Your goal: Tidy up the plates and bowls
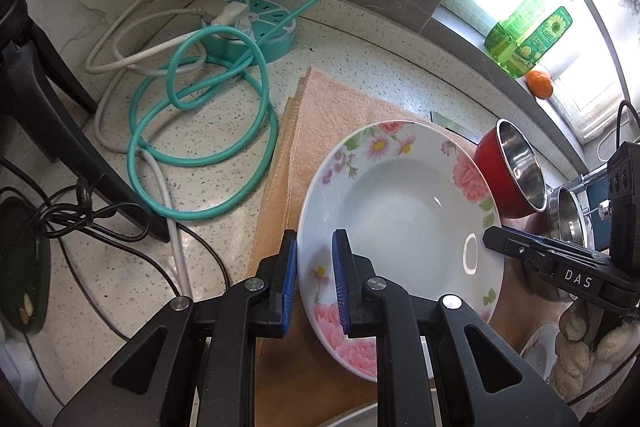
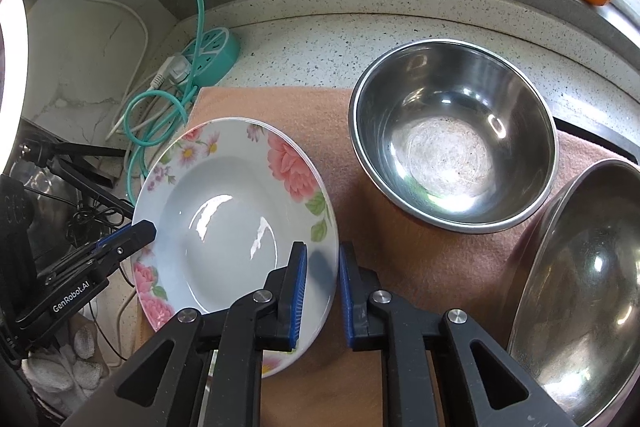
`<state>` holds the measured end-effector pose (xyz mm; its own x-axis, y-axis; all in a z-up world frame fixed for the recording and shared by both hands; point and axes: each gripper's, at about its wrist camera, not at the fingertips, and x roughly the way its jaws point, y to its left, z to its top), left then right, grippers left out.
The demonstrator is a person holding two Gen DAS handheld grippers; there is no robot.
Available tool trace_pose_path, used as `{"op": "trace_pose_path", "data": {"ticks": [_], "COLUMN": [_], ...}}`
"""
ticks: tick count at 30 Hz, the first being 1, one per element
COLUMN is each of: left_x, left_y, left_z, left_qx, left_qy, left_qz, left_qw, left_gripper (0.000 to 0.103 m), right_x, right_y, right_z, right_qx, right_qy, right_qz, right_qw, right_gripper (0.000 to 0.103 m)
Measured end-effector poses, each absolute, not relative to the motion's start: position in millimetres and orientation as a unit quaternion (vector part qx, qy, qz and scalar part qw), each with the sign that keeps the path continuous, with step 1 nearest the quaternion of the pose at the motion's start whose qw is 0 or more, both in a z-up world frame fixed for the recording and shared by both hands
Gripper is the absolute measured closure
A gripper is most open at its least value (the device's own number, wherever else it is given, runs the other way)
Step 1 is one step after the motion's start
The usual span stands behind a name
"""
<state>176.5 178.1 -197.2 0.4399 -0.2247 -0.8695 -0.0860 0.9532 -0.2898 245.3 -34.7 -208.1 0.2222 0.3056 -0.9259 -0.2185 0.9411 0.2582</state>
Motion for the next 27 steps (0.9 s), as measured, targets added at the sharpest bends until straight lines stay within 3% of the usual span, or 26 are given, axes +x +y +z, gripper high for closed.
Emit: {"op": "trace_pose_path", "data": {"ticks": [27], "left_x": [150.5], "left_y": [166.3], "left_z": [-166.4], "left_qx": [-0.149], "left_qy": [0.512], "left_qz": [-0.039], "left_qw": [0.845], "left_gripper": [0.088], "right_x": [214.9], "right_y": [-56.7], "right_z": [-175.1], "right_qx": [0.063], "right_qy": [0.575], "right_qz": [0.176], "right_qw": [0.796], "right_gripper": [0.089]}}
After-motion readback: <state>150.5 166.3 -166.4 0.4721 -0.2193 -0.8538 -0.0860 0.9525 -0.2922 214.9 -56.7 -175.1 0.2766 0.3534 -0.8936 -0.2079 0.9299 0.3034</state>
